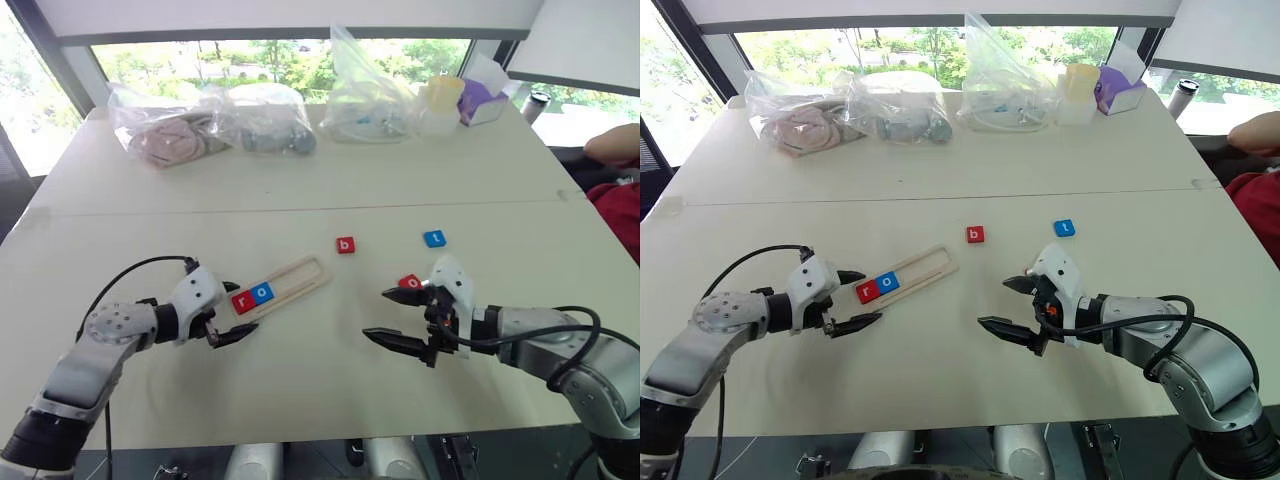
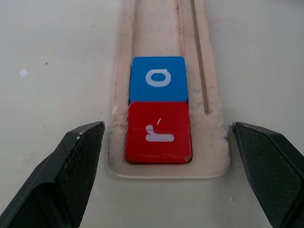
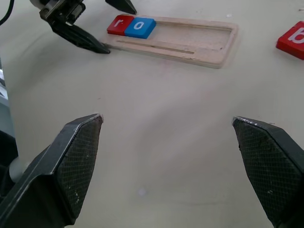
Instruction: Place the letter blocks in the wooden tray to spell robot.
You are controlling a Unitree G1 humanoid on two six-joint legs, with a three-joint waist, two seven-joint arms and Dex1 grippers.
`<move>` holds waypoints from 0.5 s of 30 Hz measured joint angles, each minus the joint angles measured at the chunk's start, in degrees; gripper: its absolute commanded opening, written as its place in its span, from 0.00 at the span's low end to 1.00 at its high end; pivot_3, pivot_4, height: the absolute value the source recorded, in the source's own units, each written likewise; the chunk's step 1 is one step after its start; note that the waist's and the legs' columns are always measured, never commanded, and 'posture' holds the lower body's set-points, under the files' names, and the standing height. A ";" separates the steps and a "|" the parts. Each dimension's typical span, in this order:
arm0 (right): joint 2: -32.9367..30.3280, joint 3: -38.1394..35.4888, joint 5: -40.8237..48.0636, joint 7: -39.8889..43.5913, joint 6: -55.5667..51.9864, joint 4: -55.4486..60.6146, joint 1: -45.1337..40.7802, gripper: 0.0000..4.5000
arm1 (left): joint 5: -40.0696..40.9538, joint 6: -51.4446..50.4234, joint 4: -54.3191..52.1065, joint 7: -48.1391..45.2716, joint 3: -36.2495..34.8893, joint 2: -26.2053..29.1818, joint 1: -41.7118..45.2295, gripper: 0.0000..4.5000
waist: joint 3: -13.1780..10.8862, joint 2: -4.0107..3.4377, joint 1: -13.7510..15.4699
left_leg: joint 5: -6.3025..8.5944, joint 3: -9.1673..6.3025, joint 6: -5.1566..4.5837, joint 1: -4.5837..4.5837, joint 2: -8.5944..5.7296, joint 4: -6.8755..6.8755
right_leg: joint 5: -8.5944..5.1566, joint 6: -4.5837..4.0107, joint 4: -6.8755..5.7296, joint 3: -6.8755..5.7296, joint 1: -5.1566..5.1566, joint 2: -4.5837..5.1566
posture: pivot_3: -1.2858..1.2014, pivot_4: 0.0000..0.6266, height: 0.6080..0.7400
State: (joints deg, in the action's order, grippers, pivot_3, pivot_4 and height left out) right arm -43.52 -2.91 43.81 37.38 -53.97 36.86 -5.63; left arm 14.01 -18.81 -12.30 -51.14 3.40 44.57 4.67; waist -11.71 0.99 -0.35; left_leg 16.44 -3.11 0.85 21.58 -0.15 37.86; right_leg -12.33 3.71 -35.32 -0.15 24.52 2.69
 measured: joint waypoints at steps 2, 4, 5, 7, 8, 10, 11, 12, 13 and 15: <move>0.11 -0.17 0.00 -0.29 0.00 0.00 0.01 0.99 | -0.60 0.96 0.75 0.05 0.36 -0.35 0.21 1.00 | 0.04 -0.05 0.11 | 0.00 -0.01 0.00 -0.07 0.00 0.00 | -0.02 0.03 0.00 0.00 -0.06 0.01 | 0.52 0.24 1.00; 0.19 -0.19 -0.02 -0.52 0.01 0.00 0.01 0.99 | -1.29 2.08 1.83 0.08 0.92 -0.96 0.73 1.00 | 0.21 -0.25 0.39 | 0.00 -0.01 0.00 -0.09 0.00 0.04 | -0.05 0.09 0.00 0.00 -0.09 0.01 | 0.52 0.24 1.00; 0.20 -0.19 -0.02 -0.54 0.01 0.00 0.01 1.00 | -1.64 2.41 2.18 0.21 1.20 -1.10 0.84 0.94 | 0.30 -0.34 0.56 | 0.00 -0.01 0.00 -0.12 0.00 0.05 | -0.05 0.09 0.00 0.01 -0.09 0.01 | 0.52 0.24 1.00; 0.24 -0.20 -0.02 -0.69 0.08 0.00 0.01 1.00 | -1.89 3.51 2.71 0.04 1.61 -1.27 0.68 0.82 | 0.42 -0.45 0.69 | 0.00 -0.01 0.00 -0.13 0.01 0.05 | -0.06 0.09 0.00 0.01 -0.11 0.00 | 0.52 0.24 1.00; 0.24 -0.23 -0.02 -0.84 0.14 0.00 0.01 1.00 | -2.04 4.13 2.84 -0.13 1.85 -1.29 0.53 0.75 | 0.46 -0.51 0.72 | 0.00 0.00 0.00 -0.14 0.01 0.05 | -0.06 0.09 0.00 0.01 -0.11 0.00 | 0.52 0.24 1.00; 0.24 -0.37 -0.04 -1.05 0.43 0.00 0.01 1.00 | -2.58 5.61 2.89 -0.50 2.18 -1.10 0.26 0.63 | 0.57 -0.65 0.89 | 0.00 0.01 0.00 -0.14 0.01 0.06 | -0.06 0.09 0.00 0.01 -0.11 0.00 | 0.52 0.24 1.00; 0.24 -0.40 -0.06 -1.08 0.59 -0.01 0.01 1.00 | -2.68 5.93 2.92 -0.56 2.31 -1.11 0.08 0.57 | 0.62 -0.71 0.95 | 0.00 0.01 0.00 -0.14 0.01 0.06 | -0.06 0.09 0.00 0.01 -0.11 0.00 | 0.52 0.24 1.00; 0.23 -0.43 -0.13 -1.11 0.71 -0.01 0.02 1.00 | -2.79 6.29 3.10 -0.69 2.33 -1.10 0.14 0.57 | 0.62 -0.71 0.97 | 0.00 0.01 0.00 -0.14 0.02 0.06 | -0.07 0.09 0.00 0.00 -0.11 -0.02 | 0.52 0.24 1.00; 0.23 -0.64 -0.27 -1.15 0.91 -0.05 0.21 1.00 | -2.78 7.18 3.44 -1.26 2.31 -1.07 0.48 0.57 | 0.63 -0.71 0.98 | 0.00 0.02 0.00 -0.14 0.03 0.06 | -0.07 0.09 0.00 -0.01 -0.11 -0.04 | 0.52 0.24 1.00; 0.23 -0.79 -0.34 -1.22 1.08 -0.11 0.47 1.00 | -2.78 7.96 4.19 -2.05 2.32 -0.97 1.02 0.57 | 0.63 -0.72 0.99 | 0.00 0.02 -0.01 -0.14 0.03 0.06 | -0.07 0.09 -0.01 -0.01 -0.11 -0.04 | 0.52 0.24 1.00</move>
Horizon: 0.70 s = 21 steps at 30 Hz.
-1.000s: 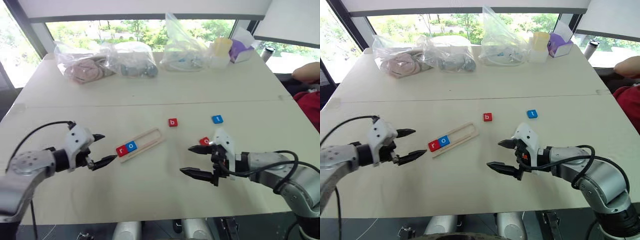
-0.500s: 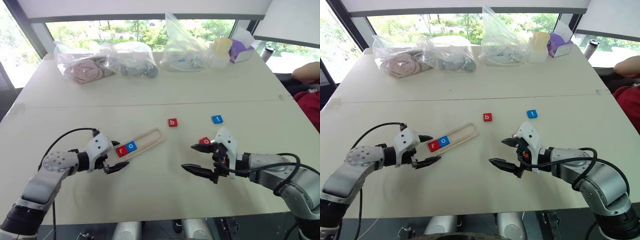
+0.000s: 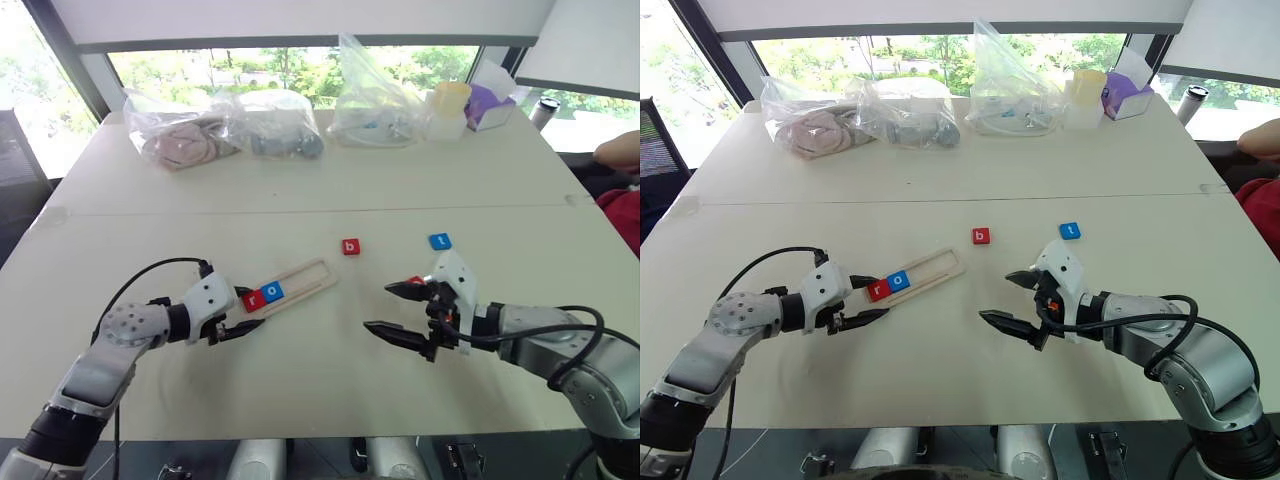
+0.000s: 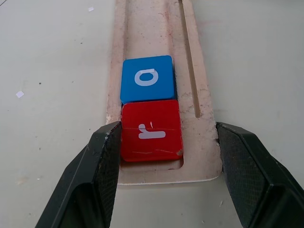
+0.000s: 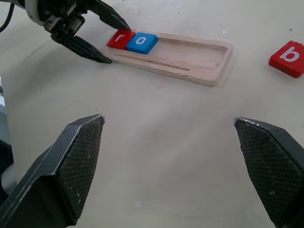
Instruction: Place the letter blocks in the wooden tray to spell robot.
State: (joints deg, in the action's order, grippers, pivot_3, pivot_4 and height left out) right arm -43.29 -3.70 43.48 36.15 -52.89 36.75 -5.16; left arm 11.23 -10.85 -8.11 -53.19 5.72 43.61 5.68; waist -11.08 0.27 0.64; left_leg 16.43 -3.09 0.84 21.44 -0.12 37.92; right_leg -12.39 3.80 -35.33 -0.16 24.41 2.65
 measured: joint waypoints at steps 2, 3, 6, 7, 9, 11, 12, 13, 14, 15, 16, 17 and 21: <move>0.00 -0.33 -0.04 -0.06 0.36 -0.32 0.36 1.00 | 0.01 0.65 1.74 -2.17 0.39 0.09 2.12 0.57 | -0.01 0.02 0.15 | 0.00 -0.02 0.00 0.04 -0.01 0.02 | 0.00 0.00 0.00 -0.02 0.00 -0.01 | 0.52 0.24 1.00; 0.01 -0.60 -0.11 -0.08 0.67 -0.76 0.39 1.00 | -0.05 0.99 3.11 -3.54 0.81 0.19 3.80 0.57 | -0.02 0.03 0.20 | 0.00 -0.04 0.00 0.09 -0.03 0.06 | 0.00 0.00 0.00 -0.04 0.01 -0.02 | 0.52 0.24 1.00; -0.01 -1.51 -0.72 -0.25 1.20 -1.43 0.88 1.00 | -0.56 2.29 7.07 -7.43 2.68 0.23 8.93 0.57 | -0.04 0.07 0.05 | 0.00 0.04 0.00 0.13 -0.05 0.07 | 0.01 0.00 0.03 -0.03 0.03 0.01 | 0.52 0.24 1.00; 0.02 -1.74 -0.97 -0.45 1.49 -1.59 1.25 1.00 | -0.68 3.56 8.92 -9.30 3.53 0.02 11.25 0.57 | -0.05 0.08 0.07 | 0.00 0.04 -0.01 0.15 -0.07 0.06 | 0.01 -0.01 0.03 -0.03 0.04 0.00 | 0.52 0.24 1.00; 0.44 -2.16 -1.57 -1.22 2.06 -1.66 1.99 1.00 | -0.96 6.66 12.85 -12.88 5.15 -0.81 15.25 0.57 | -0.05 0.08 0.06 | 0.04 0.05 -0.09 0.16 -0.11 0.05 | 0.05 -0.04 0.02 -0.02 0.05 0.00 | 0.52 0.24 1.00; 1.16 -2.47 -1.73 -2.09 2.24 -1.52 2.56 1.00 | -1.54 9.66 16.24 -15.85 6.99 -2.38 18.15 0.57 | -0.05 0.08 0.05 | 0.11 0.05 -0.20 0.17 -0.14 0.05 | 0.09 -0.10 0.02 -0.02 0.06 -0.03 | 0.52 0.24 1.00; 1.25 -2.61 -1.75 -2.33 2.31 -1.47 2.90 1.00 | -1.81 10.55 17.27 -16.79 7.50 -3.14 18.97 0.57 | -0.05 0.08 0.06 | 0.13 0.05 -0.24 0.17 -0.15 0.05 | 0.10 -0.11 0.01 -0.02 0.06 -0.04 | 0.52 0.24 1.00; 1.33 -2.75 -1.76 -2.63 2.31 -1.36 3.30 1.00 | -1.98 11.64 18.47 -17.73 8.36 -3.91 19.85 0.57 | -0.05 0.08 0.05 | 0.14 0.04 -0.26 0.17 -0.14 0.05 | 0.09 -0.11 0.01 -0.02 0.06 -0.04 | 0.52 0.24 1.00; 1.76 -3.28 -1.77 -3.27 2.34 -0.80 4.21 1.00 | -2.58 14.09 20.91 -19.42 9.64 -5.53 21.31 0.57 | -0.05 0.09 0.01 | 0.15 0.03 -0.28 0.17 -0.14 0.05 | 0.09 -0.11 0.01 -0.02 0.06 -0.07 | 0.52 0.24 1.00; 1.78 -3.44 -1.77 -3.58 2.35 -0.63 4.54 1.00 | -3.09 15.40 22.14 -20.06 10.30 -5.89 21.99 0.57 | -0.06 0.10 -0.12 | 0.16 0.04 -0.30 0.16 -0.13 0.05 | 0.09 -0.11 0.01 -0.01 0.06 -0.08 | 0.52 0.24 1.00; 1.83 -3.67 -1.77 -3.99 2.35 -0.35 4.95 1.00 | -3.67 17.03 23.66 -20.81 10.97 -6.23 22.69 0.57 | -0.06 0.10 -0.15 | 0.16 0.04 -0.30 0.15 -0.13 0.05 | 0.09 -0.11 0.00 -0.01 0.06 -0.09 | 0.52 0.24 1.00; 1.90 -3.80 -1.77 -4.34 2.35 -0.20 5.32 1.00 | -4.07 18.54 24.86 -21.40 11.14 -6.51 23.26 0.57 | -0.06 0.10 -0.16 | 0.16 0.04 -0.30 0.13 -0.13 0.05 | 0.09 -0.11 -0.02 -0.01 0.06 -0.10 | 0.52 0.24 1.00; 2.34 -4.07 -1.74 -5.48 2.41 1.02 6.78 1.00 | -5.27 23.65 29.28 -23.17 11.56 -7.45 25.18 0.57 | -0.05 0.10 -0.04 | 0.16 0.03 -0.30 0.08 -0.10 0.07 | 0.02 0.00 -0.08 -0.01 0.04 -0.11 | 0.52 0.24 1.00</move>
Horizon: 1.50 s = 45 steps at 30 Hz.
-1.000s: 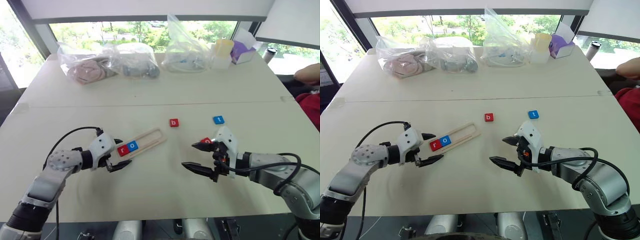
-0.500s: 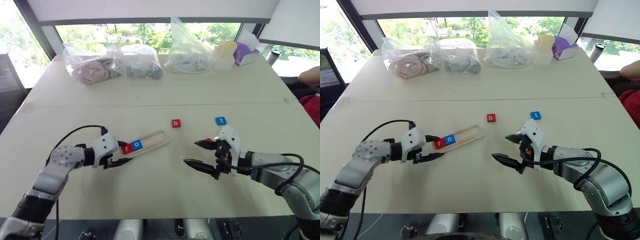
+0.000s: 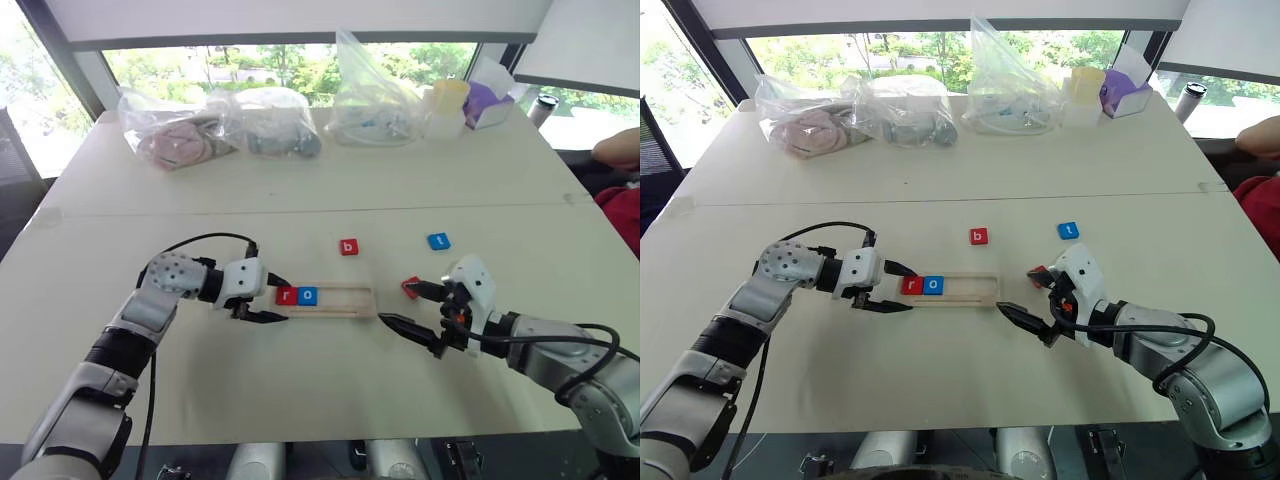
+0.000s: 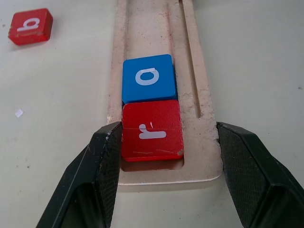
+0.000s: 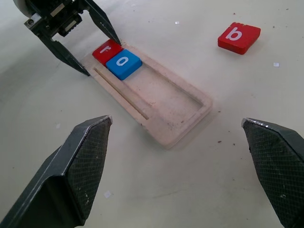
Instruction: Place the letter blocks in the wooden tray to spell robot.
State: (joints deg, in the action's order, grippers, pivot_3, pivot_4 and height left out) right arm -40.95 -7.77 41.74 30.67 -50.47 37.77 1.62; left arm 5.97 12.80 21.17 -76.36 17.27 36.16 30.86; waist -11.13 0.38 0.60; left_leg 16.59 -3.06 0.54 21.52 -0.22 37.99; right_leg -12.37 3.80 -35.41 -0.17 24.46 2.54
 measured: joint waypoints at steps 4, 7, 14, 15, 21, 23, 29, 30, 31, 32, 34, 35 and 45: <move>0.15 -0.44 -0.01 -0.54 0.36 0.22 0.45 1.00 | -0.04 0.52 1.19 -0.66 -0.21 -0.22 0.59 0.86 | 0.01 0.00 -0.07 | 0.00 0.01 0.00 -0.03 0.01 0.01 | 0.00 0.00 -0.03 0.01 -0.01 0.00 | 0.52 0.24 1.00; 0.31 -0.71 0.02 -0.81 0.47 0.22 0.52 1.00 | -0.02 -0.05 0.86 -0.57 -0.74 -0.15 0.40 0.99 | 0.03 -0.01 -0.14 | 0.00 0.01 -0.01 -0.03 0.01 0.00 | 0.01 -0.01 -0.03 0.01 -0.01 -0.01 | 0.52 0.24 1.00; 1.98 0.83 -2.61 -3.99 0.42 -3.71 -5.86 1.00 | 0.37 -5.77 -7.01 1.82 -2.58 1.57 -4.54 0.99 | 0.03 -0.01 -0.50 | 0.00 0.01 -0.01 -0.06 0.06 0.01 | 0.03 -0.02 -0.06 0.06 -0.01 0.02 | 0.52 0.24 1.00; 2.18 1.71 -3.87 -5.06 0.24 -4.96 -7.40 1.00 | 0.45 -6.58 -8.05 1.93 -2.71 1.98 -5.06 0.99 | 0.03 -0.01 -0.48 | 0.00 0.01 -0.01 -0.06 0.06 0.01 | 0.03 -0.03 -0.06 0.05 -0.01 0.02 | 0.52 0.24 1.00; 16.31 5.76 -9.41 -18.84 -8.55 -15.17 -21.69 1.00 | 1.75 -13.79 -16.08 1.56 -5.48 9.24 -8.21 0.99 | -0.06 0.11 -1.77 | 0.00 -0.09 -0.01 -0.03 0.16 -0.06 | 0.17 -0.26 -0.35 0.12 0.23 -0.15 | 0.52 0.24 1.00; 20.33 5.96 -10.04 -22.70 -11.60 -17.15 -25.35 1.00 | 3.27 -16.74 -18.76 1.58 -7.98 11.81 -9.45 0.99 | -0.06 0.10 -1.59 | 0.00 -0.10 -0.01 -0.02 0.11 -0.06 | 0.07 -0.14 -0.62 0.12 0.33 -0.09 | 0.52 0.24 1.00; 28.55 11.17 -14.83 -27.62 -13.24 -23.55 -32.57 1.00 | 11.41 -32.45 -26.41 7.02 -18.61 14.86 -11.94 0.99 | -0.08 0.09 -1.22 | 0.00 -0.21 -0.01 0.04 0.08 -0.06 | 0.04 -0.08 -0.69 0.04 0.37 -0.02 | 0.52 0.24 1.00; 29.21 12.17 -15.82 -27.70 -13.21 -24.87 -33.02 1.00 | 12.89 -35.02 -27.83 8.85 -20.19 14.53 -11.94 0.99 | -0.08 0.09 -1.29 | 0.00 -0.22 -0.01 0.04 0.06 -0.05 | 0.04 -0.08 -0.68 0.05 0.37 0.01 | 0.52 0.24 1.00; 29.89 13.02 -16.76 -27.87 -13.11 -26.44 -33.56 1.00 | 14.46 -37.31 -29.50 10.68 -21.83 13.81 -11.74 0.99 | -0.08 0.09 -1.39 | 0.00 -0.21 -0.01 0.04 0.05 -0.03 | 0.05 -0.07 -0.68 0.10 0.37 0.05 | 0.52 0.24 1.00; 30.31 13.70 -17.51 -27.90 -12.87 -27.69 -34.06 1.00 | 15.77 -39.12 -31.19 12.23 -23.21 13.14 -11.74 0.99 | -0.08 0.09 -1.53 | 0.00 -0.19 -0.01 0.04 0.03 -0.03 | 0.07 -0.04 -0.67 0.12 0.37 0.07 | 0.52 0.24 1.00; 30.94 15.47 -19.54 -27.88 -12.34 -30.44 -35.37 1.00 | 18.39 -42.31 -35.86 15.26 -25.24 12.15 -12.23 0.99 | -0.08 0.09 -1.72 | 0.00 -0.16 -0.01 0.02 0.02 -0.02 | 0.08 -0.02 -0.67 0.15 0.37 0.10 | 0.52 0.24 1.00; 31.20 16.13 -20.45 -27.94 -11.82 -31.65 -35.89 1.00 | 18.84 -43.12 -37.86 16.31 -25.69 12.09 -13.11 0.99 | -0.08 0.10 -1.76 | 0.00 -0.16 -0.01 0.00 0.02 -0.03 | 0.09 -0.01 -0.67 0.15 0.37 0.09 | 0.52 0.24 1.00; 36.36 17.39 -28.13 -28.96 -7.21 -40.42 -38.93 0.81 | 20.23 -47.08 -45.13 25.99 -26.11 9.22 -18.47 1.00 | -0.06 0.11 -1.95 | -0.02 -0.21 0.02 -0.13 0.05 -0.06 | 0.08 -0.30 -0.76 0.13 0.37 -0.16 | 0.52 0.24 1.00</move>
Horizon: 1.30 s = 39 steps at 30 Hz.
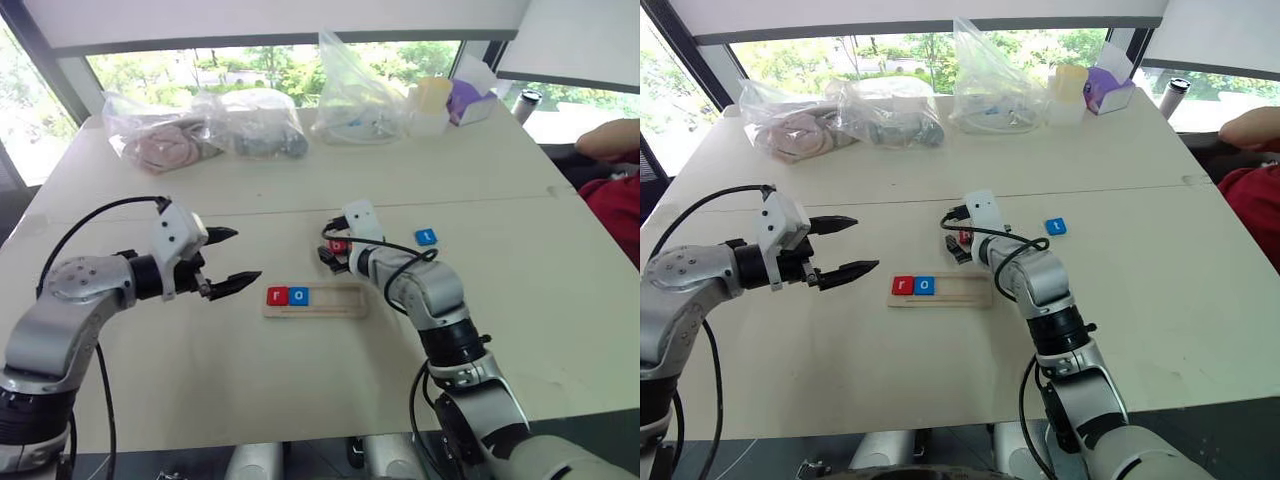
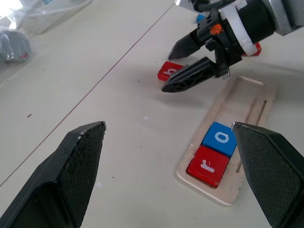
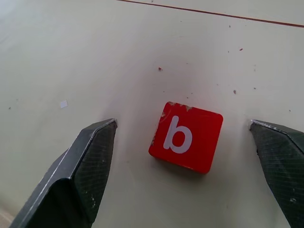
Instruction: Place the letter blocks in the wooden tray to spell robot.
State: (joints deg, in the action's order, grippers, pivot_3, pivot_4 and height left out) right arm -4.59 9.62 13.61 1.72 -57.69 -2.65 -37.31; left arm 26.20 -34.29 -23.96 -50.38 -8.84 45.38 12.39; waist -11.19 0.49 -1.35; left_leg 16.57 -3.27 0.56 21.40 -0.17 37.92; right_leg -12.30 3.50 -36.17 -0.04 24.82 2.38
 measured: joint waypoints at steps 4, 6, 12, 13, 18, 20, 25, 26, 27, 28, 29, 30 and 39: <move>0.26 0.74 -2.43 -0.07 0.73 -0.46 0.04 0.33 | -0.03 -0.04 -0.59 1.28 0.06 -0.20 -0.52 1.00 | 0.00 0.00 -0.03 | 0.00 0.00 0.00 0.02 0.00 0.00 | 0.03 0.05 0.01 0.00 0.01 0.00 | 0.52 0.24 1.00; 0.58 1.20 -3.43 0.17 0.76 -0.43 0.09 0.26 | -0.21 0.07 -0.78 1.57 0.15 -0.20 -0.51 1.00 | 0.00 0.00 -0.13 | 0.00 0.00 0.00 0.02 0.00 -0.01 | 0.03 0.05 0.01 0.00 0.01 0.00 | 0.52 0.24 1.00; -2.61 1.80 -7.76 -0.94 2.92 2.53 2.20 0.26 | 0.55 -0.17 -0.02 0.75 2.75 -1.12 4.73 1.00 | -0.01 -0.01 0.61 | -0.03 0.01 0.06 0.15 -0.08 0.03 | -0.02 -0.02 0.06 -0.10 0.01 0.08 | 0.52 0.24 1.00; -3.89 -0.37 -7.95 -1.44 2.83 5.76 3.65 0.26 | 1.62 -0.70 -0.43 0.09 3.41 -1.16 5.83 1.00 | -0.01 -0.02 0.84 | -0.03 0.00 0.06 0.20 -0.11 0.04 | -0.05 0.03 0.07 -0.10 0.00 0.16 | 0.52 0.24 1.00; -8.93 -11.26 -7.76 -1.63 -9.09 27.03 9.99 0.26 | 5.05 -2.69 -2.41 -2.88 7.01 -1.54 7.28 1.00 | 0.00 0.01 0.30 | 0.00 0.01 0.01 0.21 -0.16 0.01 | -0.05 0.36 0.16 0.02 0.01 0.28 | 0.52 0.24 1.00; -8.63 -14.18 -7.75 -1.77 -17.94 34.72 12.83 0.26 | 5.67 -2.86 -2.44 -3.21 8.47 -2.77 9.07 1.00 | 0.00 0.00 0.28 | 0.00 -0.03 0.01 0.16 -0.13 -0.02 | -0.06 0.34 0.12 0.01 0.02 0.15 | 0.52 0.24 1.00; -2.29 -20.75 -10.11 -4.30 -33.29 48.04 19.88 0.26 | 5.62 -2.38 -0.39 -4.26 11.66 -5.12 12.43 1.00 | 0.00 -0.01 0.30 | 0.00 -0.03 0.00 0.08 -0.05 -0.04 | -0.23 0.10 0.05 -0.10 0.01 -0.04 | 0.52 0.24 1.00; -0.88 -21.39 -10.69 -4.95 -34.08 49.63 21.08 0.26 | 5.53 -2.35 -0.16 -4.55 12.26 -5.15 12.45 1.00 | 0.00 -0.01 0.21 | 0.00 -0.03 0.00 0.07 -0.03 -0.04 | -0.24 0.09 0.05 -0.10 0.00 -0.05 | 0.52 0.24 1.00; 0.17 -21.49 -11.11 -5.40 -34.38 50.48 22.02 0.26 | 5.48 -2.33 0.19 -4.80 12.71 -5.21 12.46 1.00 | 0.00 -0.01 0.14 | 0.00 -0.03 0.00 0.06 -0.02 -0.04 | -0.24 0.07 0.05 -0.09 0.01 -0.05 | 0.52 0.24 1.00; 1.90 -21.59 -11.64 -6.10 -34.40 51.38 23.15 0.26 | 5.25 -2.14 0.58 -5.17 13.14 -5.32 12.47 1.00 | -0.01 -0.01 0.10 | 0.00 -0.03 0.00 0.05 -0.02 -0.03 | -0.23 0.06 0.05 -0.09 0.01 -0.05 | 0.52 0.24 1.00; 3.29 -21.67 -12.22 -6.61 -34.40 51.76 23.69 0.26 | 4.93 -1.75 0.86 -5.48 13.55 -5.32 12.50 1.00 | 0.00 -0.01 0.10 | 0.00 -0.03 0.01 0.05 -0.01 -0.03 | -0.23 0.06 0.05 -0.09 0.01 -0.06 | 0.52 0.24 1.00; 4.58 -21.77 -12.69 -7.16 -34.41 51.87 23.92 0.26 | 4.64 -1.37 1.12 -5.80 14.04 -5.32 12.55 1.00 | -0.01 -0.02 0.12 | 0.00 -0.04 0.01 0.05 -0.01 -0.03 | -0.23 0.06 0.05 -0.08 0.01 -0.05 | 0.52 0.24 1.00; 7.55 -23.15 -15.17 -8.17 -34.41 49.40 23.59 0.99 | 3.68 -0.64 3.37 -6.70 15.00 -6.51 14.88 1.00 | -0.01 -0.02 0.32 | -0.01 -0.05 0.02 0.13 -0.07 -0.03 | -0.24 0.09 0.13 -0.06 0.02 0.10 | 0.52 0.24 1.00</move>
State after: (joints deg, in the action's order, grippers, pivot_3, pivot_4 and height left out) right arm 2.96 -13.54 -1.56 -6.45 -92.09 46.75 -13.72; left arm 29.88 -34.93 -20.59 -57.08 6.17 38.87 27.27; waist -11.20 0.47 -1.03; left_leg 16.56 -3.32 0.58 21.53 -0.24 37.90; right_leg -12.53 3.59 -36.04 -0.10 24.84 2.47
